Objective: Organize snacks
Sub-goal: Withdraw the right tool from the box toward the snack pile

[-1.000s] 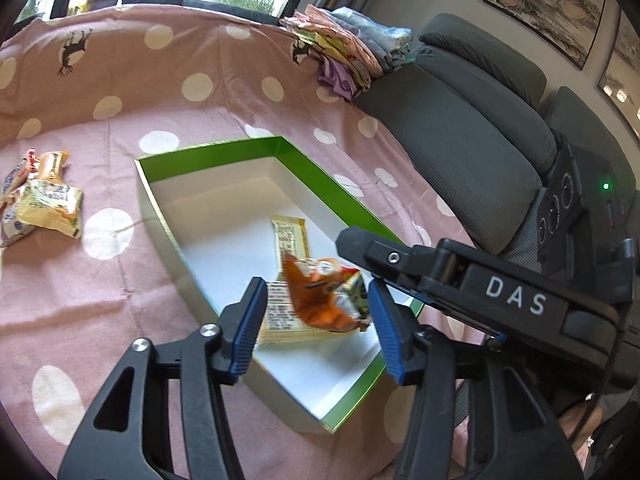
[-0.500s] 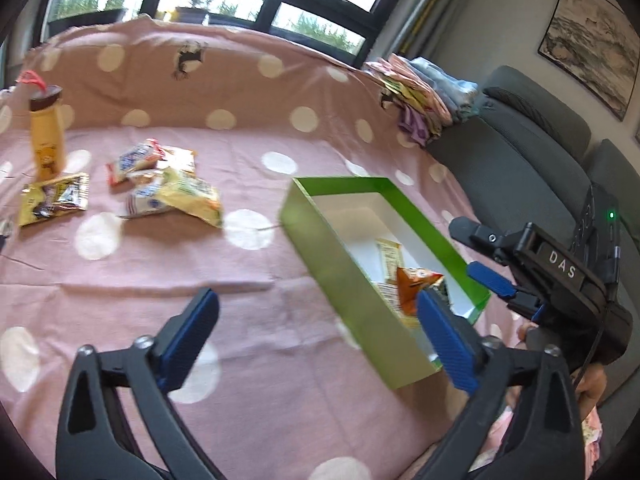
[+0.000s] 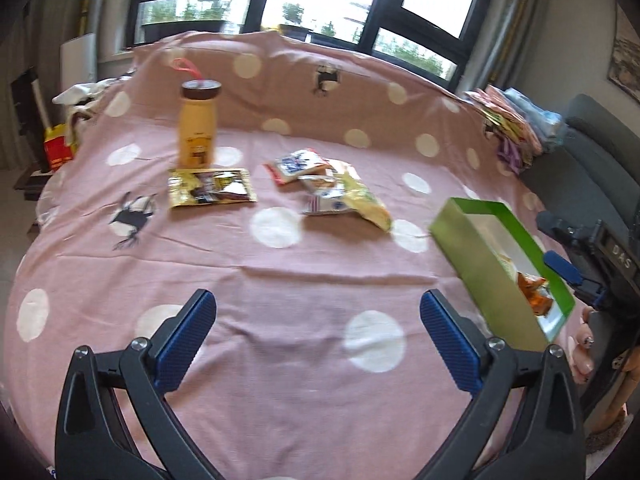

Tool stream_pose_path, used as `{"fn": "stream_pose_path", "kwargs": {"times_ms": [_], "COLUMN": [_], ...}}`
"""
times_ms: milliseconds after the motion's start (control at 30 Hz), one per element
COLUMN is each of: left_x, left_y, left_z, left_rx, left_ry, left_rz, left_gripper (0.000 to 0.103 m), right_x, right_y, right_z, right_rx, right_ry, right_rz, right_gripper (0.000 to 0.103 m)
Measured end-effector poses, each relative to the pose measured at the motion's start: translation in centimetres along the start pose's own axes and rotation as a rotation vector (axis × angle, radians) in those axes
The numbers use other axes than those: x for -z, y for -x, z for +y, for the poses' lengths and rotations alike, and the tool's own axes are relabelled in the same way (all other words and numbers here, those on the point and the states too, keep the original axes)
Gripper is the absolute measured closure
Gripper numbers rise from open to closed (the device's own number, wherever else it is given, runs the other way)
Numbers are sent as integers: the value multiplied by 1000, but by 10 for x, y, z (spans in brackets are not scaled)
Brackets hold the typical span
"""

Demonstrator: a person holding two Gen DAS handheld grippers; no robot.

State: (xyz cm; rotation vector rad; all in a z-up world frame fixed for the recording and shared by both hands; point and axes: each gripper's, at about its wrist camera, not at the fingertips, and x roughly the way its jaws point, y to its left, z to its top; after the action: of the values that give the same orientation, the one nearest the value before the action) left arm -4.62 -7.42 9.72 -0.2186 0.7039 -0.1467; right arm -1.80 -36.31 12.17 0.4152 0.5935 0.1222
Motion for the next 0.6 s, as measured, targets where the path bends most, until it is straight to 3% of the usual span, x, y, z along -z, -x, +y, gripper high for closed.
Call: {"fn": "stream_pose_path", "kwargs": {"times_ms": [167,300,433,600], "left_x": [-2,-2,0,-1], "left_y": [0,2,-3,-2], "left_z": [31,42,54,68], "left_rx": [-50,-53,-112,-86], "left_ry": [68,61,52,105], "left_rz": [-14,-33,-25,-3], "left_gripper": [1,1,1,1], "right_x": [14,25,33,44], "right_y": [-21,-36,-45,-57], "right_z": [15,25,29,37], "right_rx": [-26,26,65,96], "right_ry": [31,87,96,127], "right_rz": [44,78,78,104], "right_gripper": [11,11,11,11]}}
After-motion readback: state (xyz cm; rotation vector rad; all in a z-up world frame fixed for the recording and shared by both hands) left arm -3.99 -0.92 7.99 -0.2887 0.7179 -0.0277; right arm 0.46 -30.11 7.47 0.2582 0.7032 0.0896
